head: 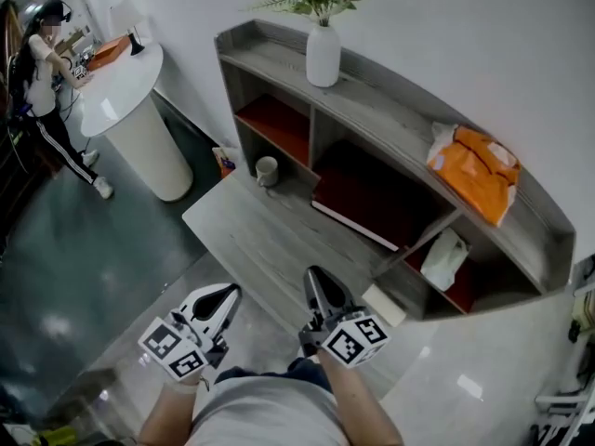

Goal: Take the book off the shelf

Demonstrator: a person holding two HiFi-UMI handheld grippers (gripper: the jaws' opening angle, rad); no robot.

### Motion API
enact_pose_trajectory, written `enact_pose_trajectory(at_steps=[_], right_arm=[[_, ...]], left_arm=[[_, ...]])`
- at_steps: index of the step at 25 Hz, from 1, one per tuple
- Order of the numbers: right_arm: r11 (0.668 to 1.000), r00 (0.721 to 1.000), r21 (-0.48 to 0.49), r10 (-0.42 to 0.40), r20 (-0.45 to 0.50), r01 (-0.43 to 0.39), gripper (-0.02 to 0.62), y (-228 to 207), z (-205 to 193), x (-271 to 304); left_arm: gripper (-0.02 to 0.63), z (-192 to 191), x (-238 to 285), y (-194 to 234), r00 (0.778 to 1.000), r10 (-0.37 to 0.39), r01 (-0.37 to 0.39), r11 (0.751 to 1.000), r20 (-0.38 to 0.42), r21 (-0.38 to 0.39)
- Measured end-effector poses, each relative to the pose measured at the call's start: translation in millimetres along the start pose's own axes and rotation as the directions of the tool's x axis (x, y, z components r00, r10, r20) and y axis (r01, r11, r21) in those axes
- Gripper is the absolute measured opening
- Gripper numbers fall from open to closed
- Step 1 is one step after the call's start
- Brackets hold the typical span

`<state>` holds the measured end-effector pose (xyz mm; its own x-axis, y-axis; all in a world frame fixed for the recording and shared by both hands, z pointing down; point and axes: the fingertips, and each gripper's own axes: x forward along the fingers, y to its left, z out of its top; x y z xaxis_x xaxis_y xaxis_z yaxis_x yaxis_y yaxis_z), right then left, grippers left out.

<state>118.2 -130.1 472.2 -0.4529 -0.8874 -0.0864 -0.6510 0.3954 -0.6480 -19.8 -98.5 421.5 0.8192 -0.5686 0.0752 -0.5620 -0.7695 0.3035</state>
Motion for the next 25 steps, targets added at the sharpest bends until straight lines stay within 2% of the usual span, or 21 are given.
enact_pose_trajectory(at_steps=[5, 7, 10, 13, 15, 19, 25], right_arm=[[0.989, 0.999, 0.148, 0.028, 0.023, -0.031, 0.023, -30.6, 15.6, 16.3], [0.979, 0.999, 0.2, 0.026, 0.044, -0.035, 0.043, -40.9, 23.8, 24.1], [0.951, 0.997, 0.305, 0.027, 0.074, -0.048, 0.213, -52.7, 32.9, 37.5], [0.923, 0.994, 0.384, -0.007, 0.109, -0.035, 0.279, -66.4, 40.5, 47.7], [0.891, 0.989, 0.452, -0.032, 0.148, -0.039, 0.31, -73.4, 44.4, 55.4], [0.833, 0.973, 0.55, -0.071, 0.22, -0.064, 0.334, -79.2, 52.3, 69.8], [0.801, 0.956, 0.598, -0.148, 0.253, -0.035, 0.344, -97.4, 61.4, 87.1]], left_arm=[[0.015, -1.4, 26.0, -1.7, 0.999, 0.039, -0.039, 0.999, -0.028, 0.012], [0.015, -2.5, 33.3, -2.2, 0.998, 0.044, -0.044, 0.999, -0.038, 0.018], [0.015, -3.9, 39.4, -1.4, 0.998, 0.041, -0.041, 0.999, -0.05, 0.016], [0.015, -4.6, 41.0, 3.1, 0.998, 0.028, -0.027, 1.0, -0.059, 0.014], [0.015, -2.7, 40.7, 9.4, 0.998, 0.019, -0.018, 1.0, -0.063, 0.014], [0.015, 2.8, 37.0, 24.7, 0.998, 0.009, -0.008, 1.0, -0.064, 0.007], [0.015, 7.2, 28.6, 39.7, 0.998, -0.007, 0.007, 1.0, -0.064, 0.0]])
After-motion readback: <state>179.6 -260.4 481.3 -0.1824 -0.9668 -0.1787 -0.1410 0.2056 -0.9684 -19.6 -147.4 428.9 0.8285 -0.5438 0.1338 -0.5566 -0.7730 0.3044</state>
